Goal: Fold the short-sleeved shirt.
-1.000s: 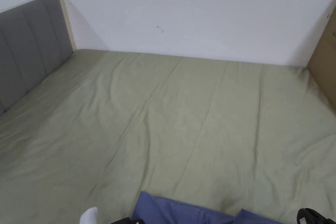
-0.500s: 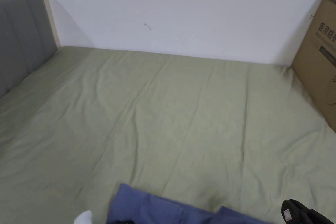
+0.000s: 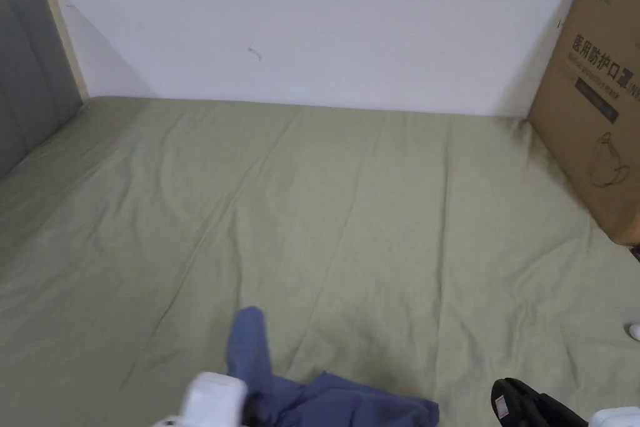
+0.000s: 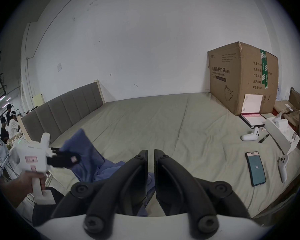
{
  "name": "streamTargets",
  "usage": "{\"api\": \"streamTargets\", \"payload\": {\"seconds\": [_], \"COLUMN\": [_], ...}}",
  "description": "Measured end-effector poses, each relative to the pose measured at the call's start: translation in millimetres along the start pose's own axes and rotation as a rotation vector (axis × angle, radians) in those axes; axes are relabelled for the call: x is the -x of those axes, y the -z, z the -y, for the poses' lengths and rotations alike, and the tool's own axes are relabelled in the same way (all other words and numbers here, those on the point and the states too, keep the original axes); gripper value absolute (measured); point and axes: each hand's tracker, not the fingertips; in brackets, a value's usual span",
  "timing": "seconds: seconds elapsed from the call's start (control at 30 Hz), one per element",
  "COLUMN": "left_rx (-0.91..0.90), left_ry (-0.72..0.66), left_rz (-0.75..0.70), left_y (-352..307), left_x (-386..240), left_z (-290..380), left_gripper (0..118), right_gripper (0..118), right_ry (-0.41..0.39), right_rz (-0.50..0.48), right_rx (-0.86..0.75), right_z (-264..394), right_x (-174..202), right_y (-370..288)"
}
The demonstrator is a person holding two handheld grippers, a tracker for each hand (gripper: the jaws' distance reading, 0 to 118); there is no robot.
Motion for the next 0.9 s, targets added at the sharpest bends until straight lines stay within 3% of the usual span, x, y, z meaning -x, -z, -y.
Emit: {"api": "streamTargets", "payload": {"seconds": [0.1, 0.17, 0.23, 0.27, 0.3, 0.33, 0.47, 0.57, 0.6, 0.63, 0.7, 0.83, 0.9], "left_rx": [0.090, 0.160, 0.218, 0.228, 0.201, 0.177, 0.091, 0.025, 0.009, -0.014, -0.013, 0.115, 0.126], "left_ry": [0.163, 0.193, 0.234, 0.277, 0.284, 0.250, 0.015, -0.085, -0.138, -0.210, -0.385, -0.789, -0.899], "left_rz": [0.009, 0.021, 0.003, 0.000, 0.012, 0.043, 0.254, 0.335, 0.329, 0.330, 0.315, 0.578, 0.711], "left_y": [27.3, 48.1, 68.6, 77.7, 79.9, 76.1, 37.7, 7.9, 3.8, 2.6, 16.6, 68.5, 87.2], "left_x": [-72.1, -101.3, -114.9, -119.4, -116.4, -113.7, -87.0, -59.2, -48.7, -39.2, -20.3, 0.2, -7.3], "left_z": [4.8, 15.7, 29.6, 36.4, 40.2, 38.9, 11.4, -7.5, -10.5, -11.7, -7.3, 23.5, 41.1], "left_gripper": [10, 15, 47, 70, 103, 113, 113, 112, 103, 82, 14, 11, 11], "right_gripper": [8, 8, 8, 8, 8, 8, 8, 8, 8, 8, 8, 8, 8], "right_ry": [-0.006, -0.005, 0.001, 0.004, 0.006, 0.009, 0.030, 0.033, 0.035, 0.036, 0.041, 0.054, 0.052], "right_rz": [0.004, 0.015, 0.021, 0.026, 0.031, 0.034, 0.033, 0.037, 0.036, 0.037, 0.038, 0.039, 0.040], "right_rx": [-0.001, -0.005, -0.007, -0.009, -0.008, -0.008, -0.011, -0.006, -0.003, -0.002, 0.005, 0.017, 0.020], "right_z": [-1.3, -2.3, -3.1, -3.6, -4.4, -5.2, -5.6, -3.1, -1.8, -0.4, 2.9, 6.4, 7.6], "right_x": [-0.1, -2.8, -8.2, -10.6, -12.8, -15.3, -23.4, -25.8, -26.3, -26.6, -27.0, -27.7, -27.8], "right_y": [-3.2, -5.5, -8.2, -9.1, -9.9, -10.8, -15.5, -16.1, -16.4, -16.7, -16.6, -18.1, -18.8]}}
